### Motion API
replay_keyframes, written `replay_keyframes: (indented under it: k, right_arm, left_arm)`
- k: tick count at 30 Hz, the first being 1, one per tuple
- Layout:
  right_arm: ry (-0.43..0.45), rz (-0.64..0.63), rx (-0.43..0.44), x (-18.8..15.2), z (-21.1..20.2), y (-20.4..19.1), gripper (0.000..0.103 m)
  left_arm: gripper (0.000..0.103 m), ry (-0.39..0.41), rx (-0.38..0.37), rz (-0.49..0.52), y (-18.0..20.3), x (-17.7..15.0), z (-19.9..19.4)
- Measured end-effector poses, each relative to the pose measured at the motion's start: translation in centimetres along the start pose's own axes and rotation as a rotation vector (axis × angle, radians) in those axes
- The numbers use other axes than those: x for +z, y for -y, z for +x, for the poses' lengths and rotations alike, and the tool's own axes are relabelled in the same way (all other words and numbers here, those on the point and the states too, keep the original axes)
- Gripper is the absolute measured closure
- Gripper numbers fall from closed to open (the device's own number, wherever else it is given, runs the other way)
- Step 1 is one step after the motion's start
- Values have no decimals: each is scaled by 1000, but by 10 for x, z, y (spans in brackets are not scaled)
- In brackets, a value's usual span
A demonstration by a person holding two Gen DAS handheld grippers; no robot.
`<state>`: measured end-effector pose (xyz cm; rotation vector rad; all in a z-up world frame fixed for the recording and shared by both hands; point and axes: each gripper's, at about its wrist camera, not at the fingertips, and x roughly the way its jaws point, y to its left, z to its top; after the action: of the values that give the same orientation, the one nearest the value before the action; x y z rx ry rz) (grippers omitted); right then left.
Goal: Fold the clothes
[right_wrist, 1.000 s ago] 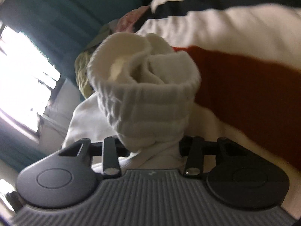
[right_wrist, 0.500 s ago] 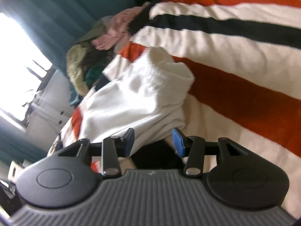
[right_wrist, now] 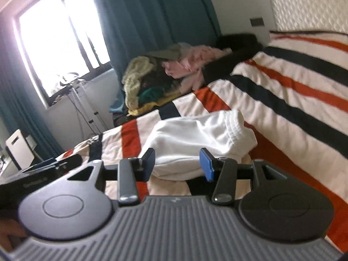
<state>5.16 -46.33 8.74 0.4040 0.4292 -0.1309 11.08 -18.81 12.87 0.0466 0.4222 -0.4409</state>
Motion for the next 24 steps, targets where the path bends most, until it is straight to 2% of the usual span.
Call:
replay_keyframes:
  k: [1,2,5,10,16,24]
  right_arm:
    - [2,-13,2,0,-7,-4,49]
    - [5,-25,5,1,-14,-8,36]
    - [35,-79,6,-3,-36,-19,14]
    - [121,-175,-18,-26,-68,-37,14]
    - [180,-199,-36,-57,-80,-48,14]
    - [243,-205,-65,-93,-71,-56,14]
  left_arm:
    - [0,2,6,7,1,0,-9]
    - [0,5,16,19,3,-1,-18]
    - [0,15,49,57,10,-4,-47]
    - [0,57,44,57,10,-19,-98]
    - [0,98,8,1,0,-40,-135]
    - [0,147,21,-20,-12,-70,-138]
